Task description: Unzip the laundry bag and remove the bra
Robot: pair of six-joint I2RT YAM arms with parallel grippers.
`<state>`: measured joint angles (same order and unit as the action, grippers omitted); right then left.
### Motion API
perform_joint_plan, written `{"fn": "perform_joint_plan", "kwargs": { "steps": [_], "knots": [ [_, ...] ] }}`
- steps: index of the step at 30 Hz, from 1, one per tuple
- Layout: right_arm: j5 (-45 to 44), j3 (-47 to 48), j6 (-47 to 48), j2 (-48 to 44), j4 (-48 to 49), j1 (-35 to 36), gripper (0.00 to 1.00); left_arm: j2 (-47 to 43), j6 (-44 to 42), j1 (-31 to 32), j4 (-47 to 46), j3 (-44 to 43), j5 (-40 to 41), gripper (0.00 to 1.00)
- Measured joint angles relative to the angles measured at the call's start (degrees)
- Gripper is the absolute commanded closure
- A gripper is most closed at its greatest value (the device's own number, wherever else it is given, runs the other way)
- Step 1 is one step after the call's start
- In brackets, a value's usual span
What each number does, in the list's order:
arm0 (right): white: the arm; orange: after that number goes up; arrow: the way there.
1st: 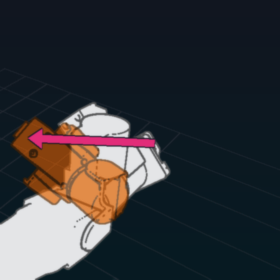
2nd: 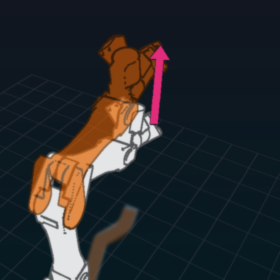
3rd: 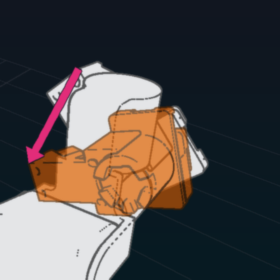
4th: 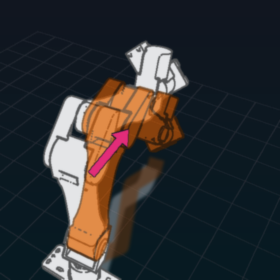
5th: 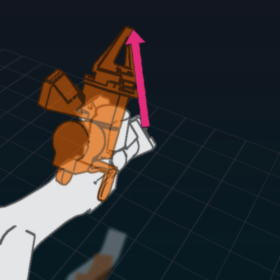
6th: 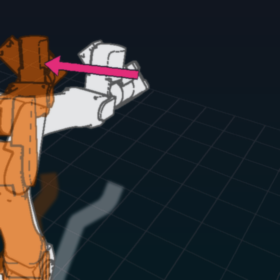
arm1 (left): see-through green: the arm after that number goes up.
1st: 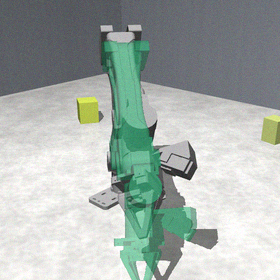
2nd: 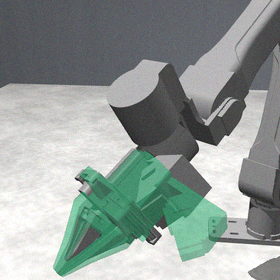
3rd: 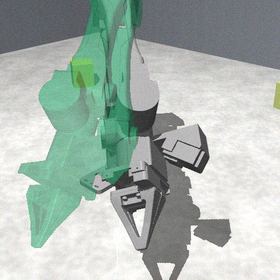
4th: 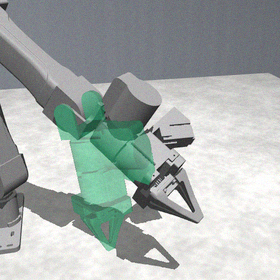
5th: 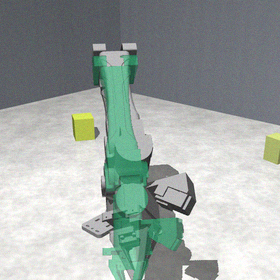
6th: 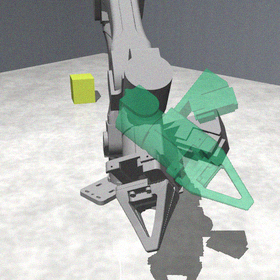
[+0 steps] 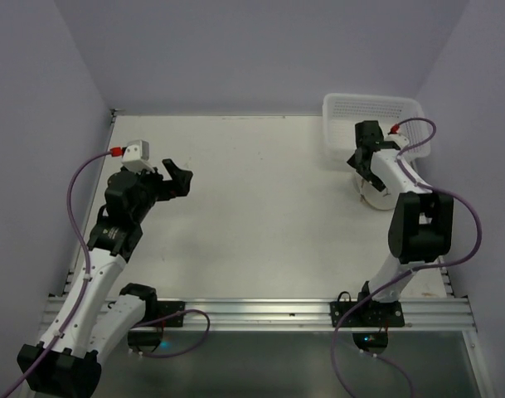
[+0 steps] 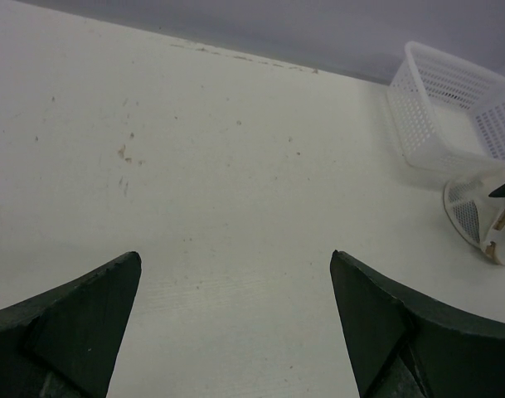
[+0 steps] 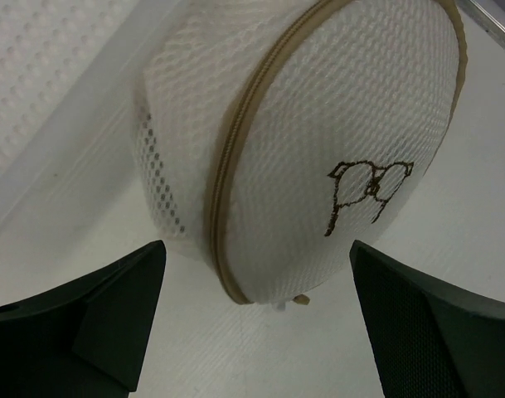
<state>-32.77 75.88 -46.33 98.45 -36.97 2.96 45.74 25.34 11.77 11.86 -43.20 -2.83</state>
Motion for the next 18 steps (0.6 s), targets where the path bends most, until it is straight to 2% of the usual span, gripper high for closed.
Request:
{"fn": "perform_joint_plan", "kwargs": {
  "steps": [1, 4, 5, 8, 9, 10, 14, 18],
  "knots": [
    [-0.3, 0.4, -0.7, 1.4, -0.6, -0.6, 0.11, -0.2, 0.0, 0.0, 0.2, 0.0, 0.0, 0.0],
    [-0.7, 1.7, -1.6, 4.2, -2.3, -1.9, 0.42, -0.5, -0.5, 0.0, 0.8, 0.0, -0.1, 0.0],
    [-0.7, 2.1, -1.9, 4.6, -2.5, -2.2, 0.62, -0.5, -0.6, 0.0, 1.1, 0.0, -0.2, 0.0],
    [-0.1, 2.1, -1.2, 4.5, -2.6, -2.0, 0.88, -0.5, -0.9, 0.0, 1.6, 0.0, -0.4, 0.0],
    [0.4, 2.1, -0.9, 4.3, -2.4, -1.8, 0.94, -0.5, -0.9, 0.0, 1.6, 0.0, -0.5, 0.0],
    [1.1, 1.3, 0.1, 3.7, -1.6, -1.3, 0.99, -0.5, -0.9, 0.0, 1.6, 0.0, -0.7, 0.0],
    [4.0, -3.5, 4.4, -1.9, -0.6, 4.0, 1.0, 0.3, -0.9, 0.0, 1.6, 0.0, -1.7, 0.0],
    [7.5, -5.7, 10.8, -6.4, 0.4, 16.5, 1.0, 2.1, -0.9, 0.0, 1.5, 0.0, -3.1, 0.0]
  ]
}}
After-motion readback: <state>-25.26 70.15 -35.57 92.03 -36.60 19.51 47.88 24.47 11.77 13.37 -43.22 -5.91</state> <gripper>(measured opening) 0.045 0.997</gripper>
